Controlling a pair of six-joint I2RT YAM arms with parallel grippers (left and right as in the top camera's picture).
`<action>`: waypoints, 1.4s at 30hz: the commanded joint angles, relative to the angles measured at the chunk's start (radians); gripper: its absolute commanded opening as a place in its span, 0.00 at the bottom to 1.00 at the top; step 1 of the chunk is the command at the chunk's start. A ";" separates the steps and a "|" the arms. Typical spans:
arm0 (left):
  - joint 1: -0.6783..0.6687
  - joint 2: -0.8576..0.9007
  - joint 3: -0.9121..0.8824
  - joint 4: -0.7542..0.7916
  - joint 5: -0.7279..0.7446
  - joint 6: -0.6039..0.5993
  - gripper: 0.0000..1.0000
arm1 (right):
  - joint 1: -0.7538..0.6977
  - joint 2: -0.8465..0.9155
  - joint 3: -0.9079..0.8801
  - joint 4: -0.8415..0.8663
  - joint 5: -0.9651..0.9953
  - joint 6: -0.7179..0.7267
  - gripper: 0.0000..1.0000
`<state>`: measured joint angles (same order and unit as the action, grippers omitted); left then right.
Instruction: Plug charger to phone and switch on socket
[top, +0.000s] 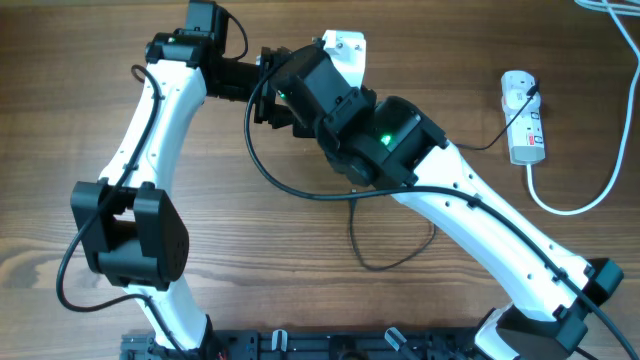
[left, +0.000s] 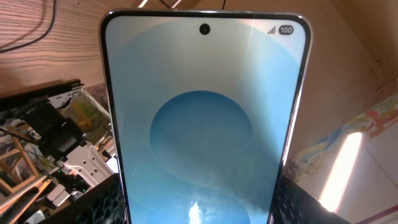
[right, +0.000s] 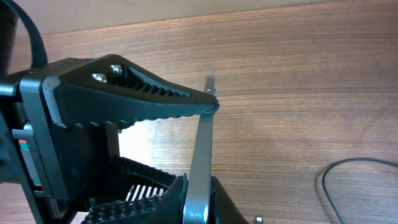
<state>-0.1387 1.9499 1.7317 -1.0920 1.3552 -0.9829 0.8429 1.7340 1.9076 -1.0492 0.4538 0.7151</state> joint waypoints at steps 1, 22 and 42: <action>0.000 -0.039 0.002 0.003 0.051 -0.006 0.61 | 0.000 0.012 0.018 0.014 0.017 0.010 0.11; 0.000 -0.039 0.002 0.003 0.064 -0.006 1.00 | 0.000 -0.027 0.019 0.078 0.124 0.684 0.04; 0.000 -0.039 0.002 0.003 0.064 -0.048 0.63 | -0.013 -0.032 0.018 0.018 0.151 1.321 0.04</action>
<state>-0.1375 1.9480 1.7313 -1.0889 1.4036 -1.0000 0.8341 1.7355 1.9076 -1.0317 0.5625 1.9652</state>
